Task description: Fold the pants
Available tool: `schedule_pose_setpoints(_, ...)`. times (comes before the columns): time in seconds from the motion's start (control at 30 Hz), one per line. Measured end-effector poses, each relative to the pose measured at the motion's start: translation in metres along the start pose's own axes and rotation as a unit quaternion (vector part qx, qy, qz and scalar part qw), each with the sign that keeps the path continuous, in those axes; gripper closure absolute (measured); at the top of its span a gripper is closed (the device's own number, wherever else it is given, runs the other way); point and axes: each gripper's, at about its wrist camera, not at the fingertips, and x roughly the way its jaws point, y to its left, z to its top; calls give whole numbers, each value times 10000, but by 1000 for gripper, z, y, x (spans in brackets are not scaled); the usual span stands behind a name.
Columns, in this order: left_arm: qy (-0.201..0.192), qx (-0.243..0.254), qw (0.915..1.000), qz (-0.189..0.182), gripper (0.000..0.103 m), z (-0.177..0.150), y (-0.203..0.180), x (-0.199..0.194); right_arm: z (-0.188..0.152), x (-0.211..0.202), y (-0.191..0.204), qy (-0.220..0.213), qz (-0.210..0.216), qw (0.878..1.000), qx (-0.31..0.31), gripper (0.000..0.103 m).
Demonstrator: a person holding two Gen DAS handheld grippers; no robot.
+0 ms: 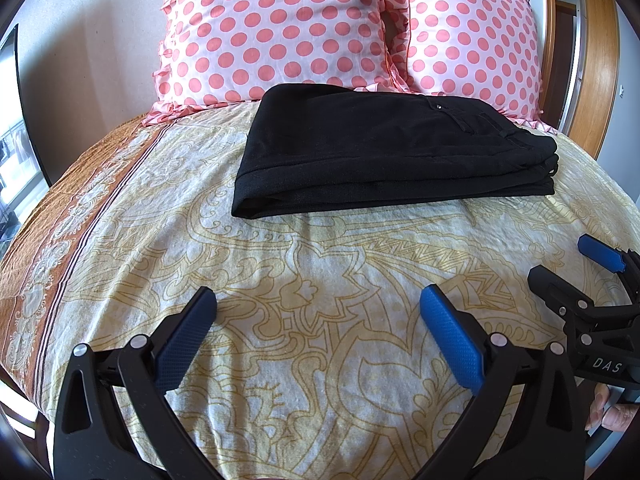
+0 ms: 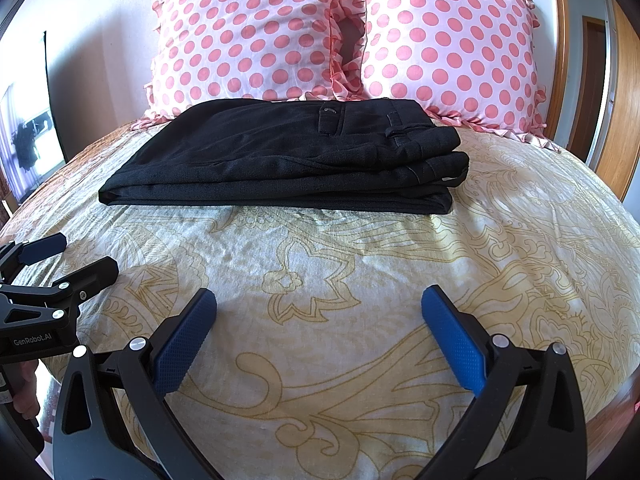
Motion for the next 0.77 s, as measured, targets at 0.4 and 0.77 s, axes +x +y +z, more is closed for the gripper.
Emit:
schedule_pose_setpoints(0.4, 60, -37, 10000, 24, 2, 2, 0, 0, 0, 0, 0, 0, 0, 10000, 1, 1)
schedule_pose_setpoints(0.77, 17, 16, 10000, -10, 2, 2, 0, 0, 0, 0, 0, -1, 0, 10000, 1, 1)
